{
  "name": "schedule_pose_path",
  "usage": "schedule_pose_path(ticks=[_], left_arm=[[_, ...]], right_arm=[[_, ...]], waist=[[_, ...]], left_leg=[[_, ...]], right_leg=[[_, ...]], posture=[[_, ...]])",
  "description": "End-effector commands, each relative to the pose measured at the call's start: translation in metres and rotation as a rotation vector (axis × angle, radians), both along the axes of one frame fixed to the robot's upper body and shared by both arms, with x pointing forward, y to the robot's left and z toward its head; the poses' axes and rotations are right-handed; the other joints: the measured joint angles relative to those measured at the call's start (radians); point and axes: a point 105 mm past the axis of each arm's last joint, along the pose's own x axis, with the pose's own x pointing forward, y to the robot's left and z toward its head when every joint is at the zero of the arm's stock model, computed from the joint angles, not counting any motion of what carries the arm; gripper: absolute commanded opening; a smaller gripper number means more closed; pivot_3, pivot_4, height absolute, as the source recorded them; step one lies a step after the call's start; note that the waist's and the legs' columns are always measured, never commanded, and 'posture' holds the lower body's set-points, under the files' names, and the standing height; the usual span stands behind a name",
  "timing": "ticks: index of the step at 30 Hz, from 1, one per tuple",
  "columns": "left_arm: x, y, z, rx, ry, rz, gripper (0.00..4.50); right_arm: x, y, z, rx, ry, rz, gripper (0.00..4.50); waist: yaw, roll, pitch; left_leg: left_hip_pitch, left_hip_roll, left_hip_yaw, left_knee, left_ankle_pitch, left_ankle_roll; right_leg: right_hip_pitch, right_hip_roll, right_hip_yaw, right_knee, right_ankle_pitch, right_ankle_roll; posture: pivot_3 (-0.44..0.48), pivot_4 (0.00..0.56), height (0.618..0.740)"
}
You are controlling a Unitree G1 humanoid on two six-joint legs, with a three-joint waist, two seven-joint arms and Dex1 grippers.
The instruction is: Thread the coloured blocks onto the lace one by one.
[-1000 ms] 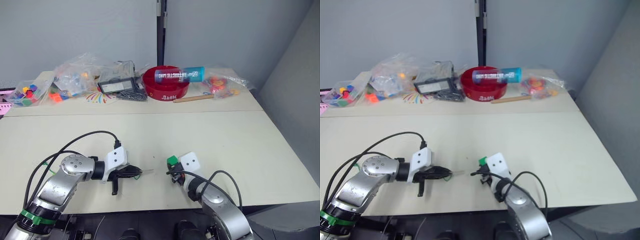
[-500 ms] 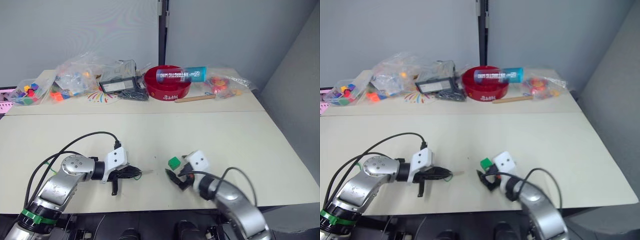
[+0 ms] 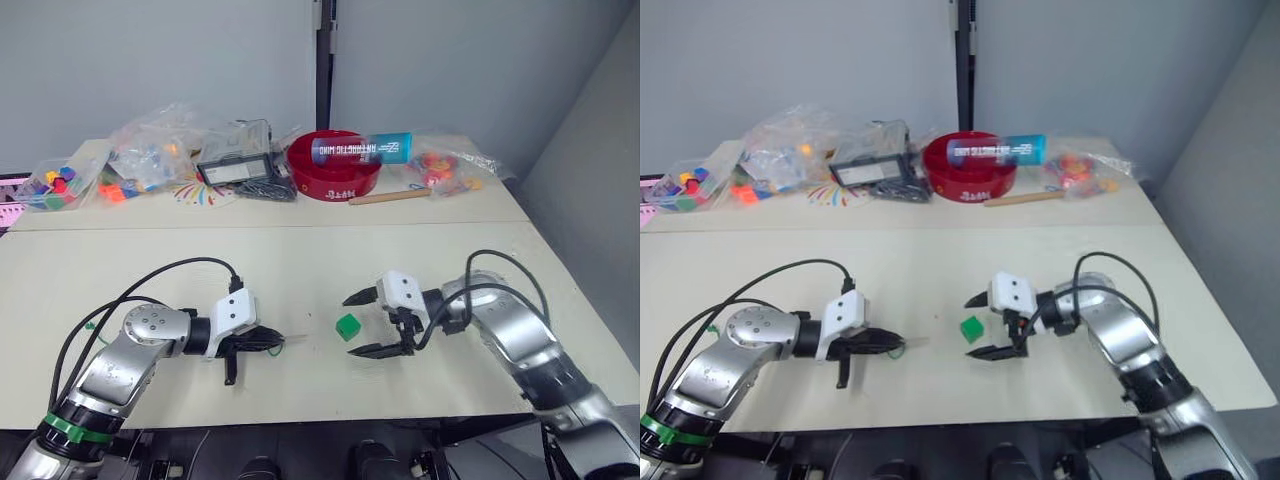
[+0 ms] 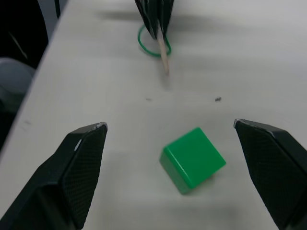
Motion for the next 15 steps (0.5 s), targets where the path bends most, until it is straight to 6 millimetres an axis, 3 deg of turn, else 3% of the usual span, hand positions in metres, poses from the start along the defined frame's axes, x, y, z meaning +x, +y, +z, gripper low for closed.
schedule_pose_path(ticks=[1,7,10,15], left_arm=[[-0.004,-0.003,0.010,-0.012,-0.030,-0.017,0.00],[-0.008,-0.003,0.009,-0.013,-0.024,-0.012,0.00],[-0.009,-0.003,0.008,-0.013,-0.023,-0.009,0.00],[-0.011,-0.003,0.007,-0.016,-0.024,-0.010,0.00]], right_arm=[[0.010,0.000,0.001,-0.033,-0.079,0.087,4.48],[0.020,0.004,-0.003,-0.052,-0.090,0.154,4.48],[0.022,0.004,-0.002,-0.050,-0.089,0.169,3.71],[0.023,0.003,-0.002,-0.033,-0.074,0.158,1.95]], waist=[[0.001,0.000,0.000],[0.000,0.000,0.000],[0.001,0.000,0.000],[0.000,0.001,0.000]], left_leg=[[0.000,0.000,0.000,0.000,0.000,0.000],[0.000,0.000,0.000,0.000,0.000,0.000],[0.000,0.000,0.000,0.000,0.000,0.000],[0.001,0.000,0.000,0.000,0.000,0.000]], right_leg=[[0.000,0.000,0.000,0.000,0.000,0.000],[0.000,0.000,0.000,0.001,0.000,0.000],[0.000,0.000,0.000,0.002,0.000,0.000],[0.000,-0.001,0.000,0.003,0.000,0.000]], posture=[[0.000,0.150,0.740],[0.000,0.150,0.740],[0.000,0.150,0.740],[0.000,0.150,0.740]])
